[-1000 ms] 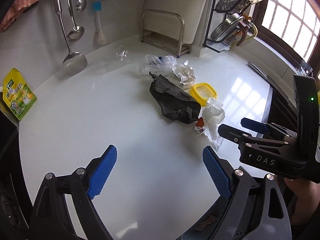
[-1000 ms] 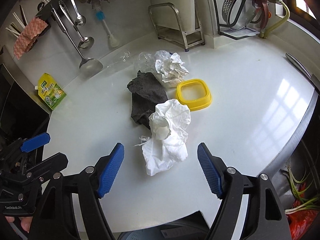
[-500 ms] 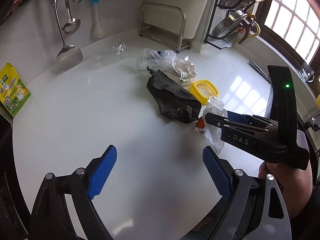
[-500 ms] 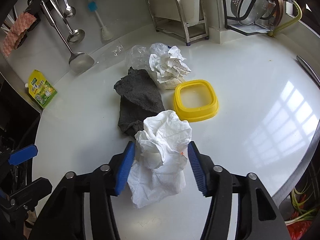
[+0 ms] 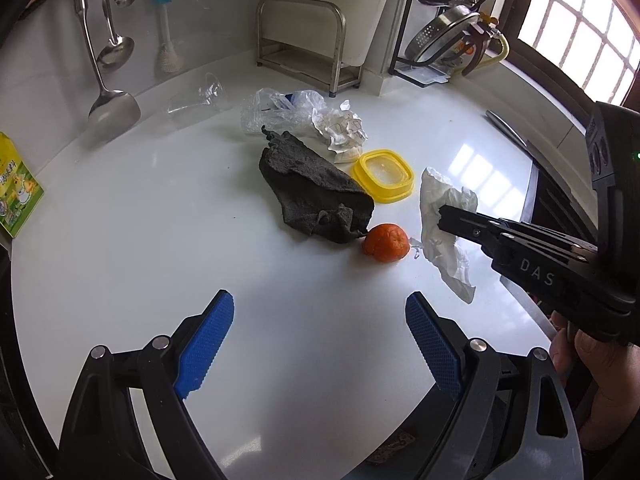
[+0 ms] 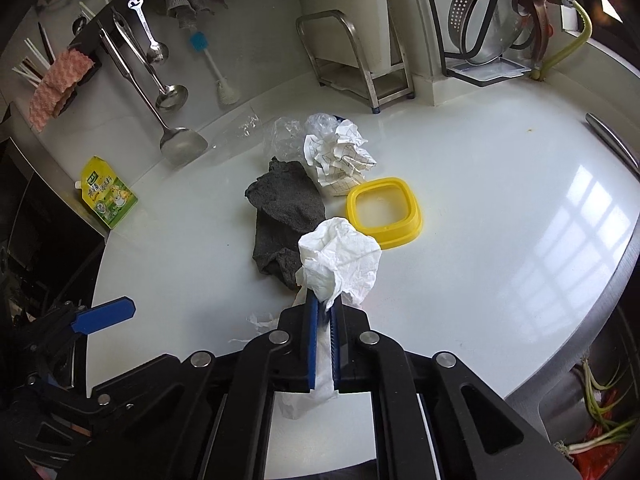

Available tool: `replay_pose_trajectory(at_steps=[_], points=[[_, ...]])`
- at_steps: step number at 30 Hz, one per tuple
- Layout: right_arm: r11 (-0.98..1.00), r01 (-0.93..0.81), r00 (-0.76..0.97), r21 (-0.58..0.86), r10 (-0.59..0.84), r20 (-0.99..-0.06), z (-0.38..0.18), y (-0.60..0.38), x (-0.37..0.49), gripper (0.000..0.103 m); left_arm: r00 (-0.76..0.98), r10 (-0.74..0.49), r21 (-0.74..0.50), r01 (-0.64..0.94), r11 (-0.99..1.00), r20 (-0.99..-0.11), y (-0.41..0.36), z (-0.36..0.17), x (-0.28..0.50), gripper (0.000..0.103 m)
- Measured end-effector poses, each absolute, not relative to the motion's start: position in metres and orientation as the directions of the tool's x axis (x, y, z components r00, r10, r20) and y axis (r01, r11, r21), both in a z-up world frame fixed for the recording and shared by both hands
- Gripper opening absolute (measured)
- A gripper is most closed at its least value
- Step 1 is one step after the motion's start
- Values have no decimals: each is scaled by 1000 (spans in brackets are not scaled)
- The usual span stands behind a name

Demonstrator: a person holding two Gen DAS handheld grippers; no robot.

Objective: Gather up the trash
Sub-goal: 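Grasp the orange with the left gripper while the right gripper holds the tissue, then carry the orange and tissue over the blue basket with both grippers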

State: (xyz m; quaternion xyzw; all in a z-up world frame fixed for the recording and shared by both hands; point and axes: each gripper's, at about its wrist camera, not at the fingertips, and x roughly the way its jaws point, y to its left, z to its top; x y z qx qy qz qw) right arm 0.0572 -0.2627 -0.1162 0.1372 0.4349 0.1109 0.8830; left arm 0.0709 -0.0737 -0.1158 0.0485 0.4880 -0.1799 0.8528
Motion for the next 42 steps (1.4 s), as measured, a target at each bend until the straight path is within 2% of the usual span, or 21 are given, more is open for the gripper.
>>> replay_pose_trajectory(at_steps=[6, 7, 8, 10, 15, 22, 30, 34, 42], points=[[947, -39, 631, 320, 272, -727, -96, -296, 35, 5, 452, -290, -114, 376, 919, -844, -108, -126, 75, 86], [947, -28, 632, 319, 264, -729, -96, -303, 32, 5, 445, -301, -124, 384, 915, -844, -115, -129, 76, 83], [948, -18, 632, 319, 258, -731, -96, -309, 28, 5, 433, -306, -128, 392, 911, -848, -123, -134, 78, 75], [951, -4, 630, 310, 244, -737, -97, -320, 22, 5, 416, -294, -124, 388, 913, -861, -136, -145, 81, 69], [953, 13, 621, 304, 230, -749, -102, -338, 5, 5, 391, -276, -154, 315, 936, -878, -149, -170, 94, 69], [953, 11, 611, 303, 233, -757, -107, -350, -9, 5, 399, -253, -151, 271, 951, -881, -167, -184, 109, 55], [950, -5, 607, 314, 252, -753, -112, -354, -14, 5, 432, -203, -92, 263, 960, -879, -172, -189, 118, 50], [946, -4, 607, 323, 259, -751, -114, -352, -14, 5, 431, -209, -85, 289, 954, -878, -172, -189, 120, 24], [943, -27, 608, 331, 278, -743, -108, -339, -13, 5, 407, -224, -99, 306, 947, -886, -160, -186, 111, 18]])
